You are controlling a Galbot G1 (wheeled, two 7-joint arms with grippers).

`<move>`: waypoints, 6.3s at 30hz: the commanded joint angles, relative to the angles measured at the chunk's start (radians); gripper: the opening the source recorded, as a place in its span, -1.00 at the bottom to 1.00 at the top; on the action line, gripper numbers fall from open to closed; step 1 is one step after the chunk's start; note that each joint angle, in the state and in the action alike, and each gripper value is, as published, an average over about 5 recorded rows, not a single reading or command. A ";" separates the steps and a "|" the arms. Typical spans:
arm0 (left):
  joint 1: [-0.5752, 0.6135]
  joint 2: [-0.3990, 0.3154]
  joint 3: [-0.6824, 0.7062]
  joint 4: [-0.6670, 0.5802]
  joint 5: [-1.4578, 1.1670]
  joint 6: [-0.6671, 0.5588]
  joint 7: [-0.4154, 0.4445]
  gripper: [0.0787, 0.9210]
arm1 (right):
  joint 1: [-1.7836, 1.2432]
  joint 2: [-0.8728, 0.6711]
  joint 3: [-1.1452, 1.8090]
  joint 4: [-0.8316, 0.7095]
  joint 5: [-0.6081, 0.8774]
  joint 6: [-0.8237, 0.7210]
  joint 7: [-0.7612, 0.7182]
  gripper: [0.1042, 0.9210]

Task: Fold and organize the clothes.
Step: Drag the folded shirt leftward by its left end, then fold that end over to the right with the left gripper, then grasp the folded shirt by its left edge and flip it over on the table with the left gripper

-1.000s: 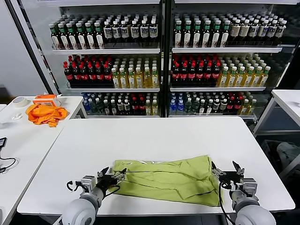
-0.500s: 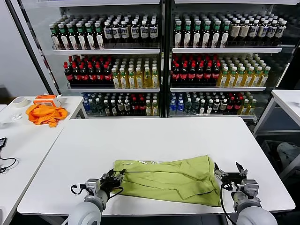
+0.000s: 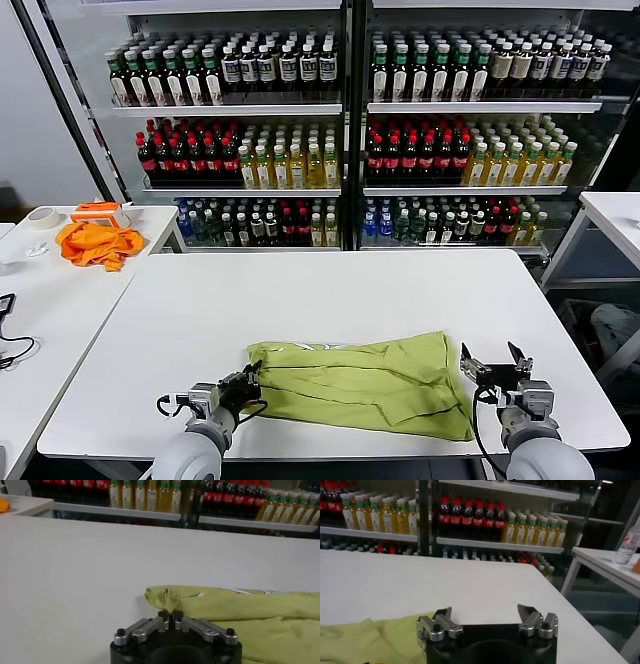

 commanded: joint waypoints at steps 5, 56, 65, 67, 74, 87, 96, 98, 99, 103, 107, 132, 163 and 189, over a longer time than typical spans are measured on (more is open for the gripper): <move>0.033 0.047 -0.186 -0.066 0.192 0.110 -0.003 -0.93 | 0.018 -0.008 0.005 -0.005 -0.009 0.001 0.006 0.76; -0.047 0.080 -0.198 -0.231 -0.252 0.180 0.106 -0.93 | 0.036 -0.033 -0.017 -0.052 -0.068 0.015 -0.020 0.76; -0.073 0.039 -0.146 -0.208 -0.246 0.180 0.103 -0.93 | 0.035 -0.028 -0.011 -0.052 -0.074 0.015 -0.018 0.76; -0.080 0.031 -0.136 -0.196 -0.243 0.180 0.101 -0.93 | 0.036 -0.025 -0.011 -0.052 -0.076 0.015 -0.018 0.76; -0.111 0.015 -0.100 -0.153 -0.238 0.180 0.090 -0.93 | 0.034 -0.015 -0.009 -0.052 -0.081 0.014 -0.017 0.76; -0.198 -0.042 -0.025 -0.083 -0.265 0.180 0.066 -0.93 | 0.031 -0.014 -0.003 -0.045 -0.080 0.001 -0.010 0.76; -0.196 -0.174 -0.019 -0.076 -0.435 0.160 0.027 -0.80 | 0.031 -0.021 0.002 -0.042 -0.079 -0.001 -0.010 0.76; -0.188 -0.179 -0.030 -0.083 -0.427 0.152 0.033 -0.68 | 0.035 -0.023 0.001 -0.042 -0.079 -0.001 -0.012 0.76; -0.186 -0.175 -0.041 -0.085 -0.411 0.150 0.039 -0.59 | 0.036 -0.023 0.001 -0.043 -0.079 -0.001 -0.013 0.76; -0.169 -0.109 -0.123 -0.073 -0.293 0.144 0.066 -0.33 | 0.037 -0.023 0.001 -0.043 -0.078 0.000 -0.021 0.76; -0.095 0.016 -0.202 -0.059 -0.092 0.102 0.088 -0.06 | 0.038 -0.022 0.004 -0.044 -0.077 0.005 -0.031 0.76; 0.042 -0.010 -0.193 0.015 0.124 0.075 0.090 0.77 | 0.047 -0.025 0.022 -0.045 -0.067 0.016 -0.039 0.76; 0.083 -0.035 -0.206 0.046 0.026 -0.023 0.199 -0.37 | 0.060 -0.027 0.017 -0.060 -0.057 0.016 -0.037 0.76; 0.377 0.429 -0.966 -0.050 -0.159 0.182 0.282 -0.98 | 0.088 -0.038 0.032 -0.061 -0.051 0.034 -0.051 0.76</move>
